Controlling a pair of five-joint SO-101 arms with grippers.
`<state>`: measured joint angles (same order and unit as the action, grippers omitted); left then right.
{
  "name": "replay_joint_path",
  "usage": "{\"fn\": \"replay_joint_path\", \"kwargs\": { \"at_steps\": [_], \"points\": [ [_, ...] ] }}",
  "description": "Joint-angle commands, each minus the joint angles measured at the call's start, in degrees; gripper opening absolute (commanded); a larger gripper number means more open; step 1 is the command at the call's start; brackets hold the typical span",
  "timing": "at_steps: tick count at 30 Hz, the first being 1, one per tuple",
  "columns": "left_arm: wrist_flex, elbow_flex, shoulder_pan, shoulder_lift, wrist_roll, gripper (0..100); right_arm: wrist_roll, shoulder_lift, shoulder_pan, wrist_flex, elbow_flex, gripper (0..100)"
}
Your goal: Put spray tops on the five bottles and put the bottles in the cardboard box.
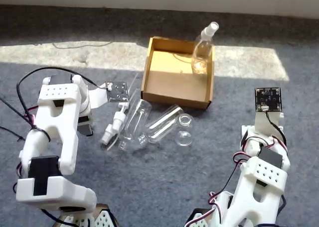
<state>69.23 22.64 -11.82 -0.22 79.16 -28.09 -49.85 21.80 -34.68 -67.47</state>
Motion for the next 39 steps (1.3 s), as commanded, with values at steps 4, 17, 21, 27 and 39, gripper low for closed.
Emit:
{"fn": "replay_joint_path", "kwargs": {
  "at_steps": [4, 17, 21, 27, 39],
  "points": [
    [-4.31, -2.68, -1.71, 1.19, 26.37, 21, -0.62, -1.63, 0.22, -0.31, 0.4, 0.4],
    [-12.84, -3.47, 0.92, 1.1, -12.84, 21, -0.62, -1.63, 0.13, -0.31, 0.31, 0.4],
    [-12.48, -8.48, 1.01, 1.19, -40.53, 21, -0.35, -1.63, 0.13, -0.31, 0.31, 0.4],
    [-12.48, -13.05, -1.71, 1.54, -66.46, 21, -0.26, -1.63, 0.13, -0.31, 0.31, 0.4],
    [-7.56, -12.88, -4.26, 1.27, -75.08, 21, -0.44, -1.63, 0.4, -0.4, 0.31, 0.4]
  ]
}}
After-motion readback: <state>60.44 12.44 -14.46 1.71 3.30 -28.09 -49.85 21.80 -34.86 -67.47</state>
